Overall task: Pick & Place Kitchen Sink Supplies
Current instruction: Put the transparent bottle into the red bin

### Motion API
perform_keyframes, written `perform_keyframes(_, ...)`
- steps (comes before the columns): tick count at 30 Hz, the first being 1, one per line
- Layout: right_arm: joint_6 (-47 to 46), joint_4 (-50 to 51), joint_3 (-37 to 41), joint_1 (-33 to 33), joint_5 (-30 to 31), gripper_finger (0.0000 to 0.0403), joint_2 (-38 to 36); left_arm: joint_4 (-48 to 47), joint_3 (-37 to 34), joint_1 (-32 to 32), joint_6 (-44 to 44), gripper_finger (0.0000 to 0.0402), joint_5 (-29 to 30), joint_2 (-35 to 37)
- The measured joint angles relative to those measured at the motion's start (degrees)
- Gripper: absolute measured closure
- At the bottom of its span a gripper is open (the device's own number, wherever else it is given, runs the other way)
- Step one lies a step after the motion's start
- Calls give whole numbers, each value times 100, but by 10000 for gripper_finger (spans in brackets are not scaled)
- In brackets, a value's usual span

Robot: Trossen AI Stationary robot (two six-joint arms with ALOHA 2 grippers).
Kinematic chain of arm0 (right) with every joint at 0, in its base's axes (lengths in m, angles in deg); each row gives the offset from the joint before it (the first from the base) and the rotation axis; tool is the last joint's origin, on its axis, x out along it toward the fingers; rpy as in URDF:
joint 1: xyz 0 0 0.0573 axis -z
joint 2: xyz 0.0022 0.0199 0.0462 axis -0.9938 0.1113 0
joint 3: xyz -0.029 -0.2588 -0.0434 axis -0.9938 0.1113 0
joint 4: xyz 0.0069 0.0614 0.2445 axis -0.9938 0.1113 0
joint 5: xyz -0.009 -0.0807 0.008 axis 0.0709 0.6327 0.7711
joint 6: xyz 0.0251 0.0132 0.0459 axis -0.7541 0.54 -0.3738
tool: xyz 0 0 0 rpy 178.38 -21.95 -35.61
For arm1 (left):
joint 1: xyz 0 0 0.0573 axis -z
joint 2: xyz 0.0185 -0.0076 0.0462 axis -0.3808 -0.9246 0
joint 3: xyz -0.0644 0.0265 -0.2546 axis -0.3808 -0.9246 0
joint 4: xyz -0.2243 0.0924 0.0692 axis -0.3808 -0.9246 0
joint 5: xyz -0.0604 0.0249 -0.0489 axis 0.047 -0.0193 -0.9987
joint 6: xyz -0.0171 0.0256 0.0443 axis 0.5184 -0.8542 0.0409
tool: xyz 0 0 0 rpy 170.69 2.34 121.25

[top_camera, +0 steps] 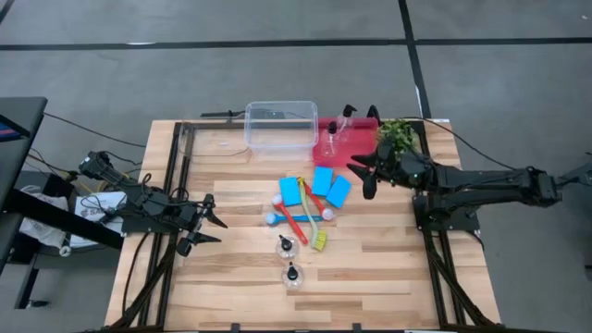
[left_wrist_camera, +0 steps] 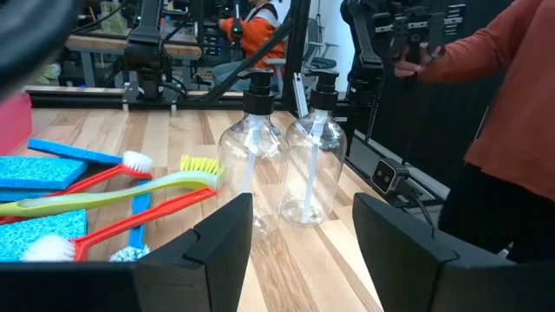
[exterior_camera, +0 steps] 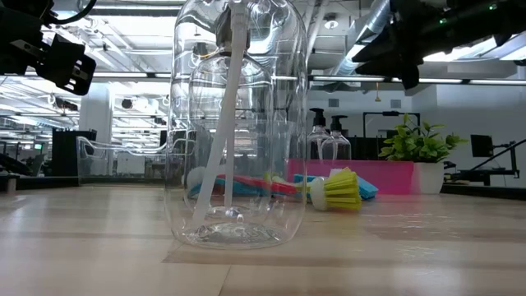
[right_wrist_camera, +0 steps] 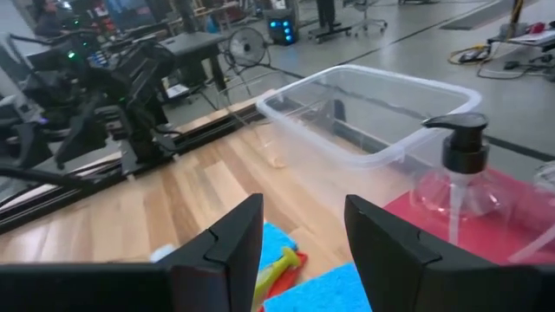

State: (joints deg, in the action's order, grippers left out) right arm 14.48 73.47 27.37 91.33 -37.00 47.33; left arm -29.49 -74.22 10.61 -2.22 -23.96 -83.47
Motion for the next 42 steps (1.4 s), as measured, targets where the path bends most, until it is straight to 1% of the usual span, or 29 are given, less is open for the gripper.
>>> perform_keyframes(9, 18, 23, 0, -355, -231, 250, -3, 0, 0, -1, 0, 199, 2, -2)
perform_keyframes(13, 125, -20, 0, -591, -473, 249, -7, 0, 0, 0, 0, 199, 2, 0)
perform_keyframes(15, 169, -98, 0, -752, -503, 249, -7, 0, 0, 0, 0, 199, 0, -2)
perform_keyframes(19, 169, -116, 0, -1218, -512, 253, -7, 0, 0, -1, 0, 199, -1, -1)
perform_keyframes(27, 171, -83, 0, -2538, -522, 265, -51, 0, 0, 0, 0, 199, 1, -1)
perform_keyframes(32, 308, 65, 2, -3232, -522, 269, -42, 0, 0, -1, 0, 199, 2, -1)
perform_keyframes(37, 326, 171, 2, -3629, -517, 270, -37, 0, 0, 2, 0, 199, 0, -2)
perform_keyframes(42, 1022, 221, 2, -3776, -515, 269, -37, 0, 0, 0, 0, 199, 2, 0)
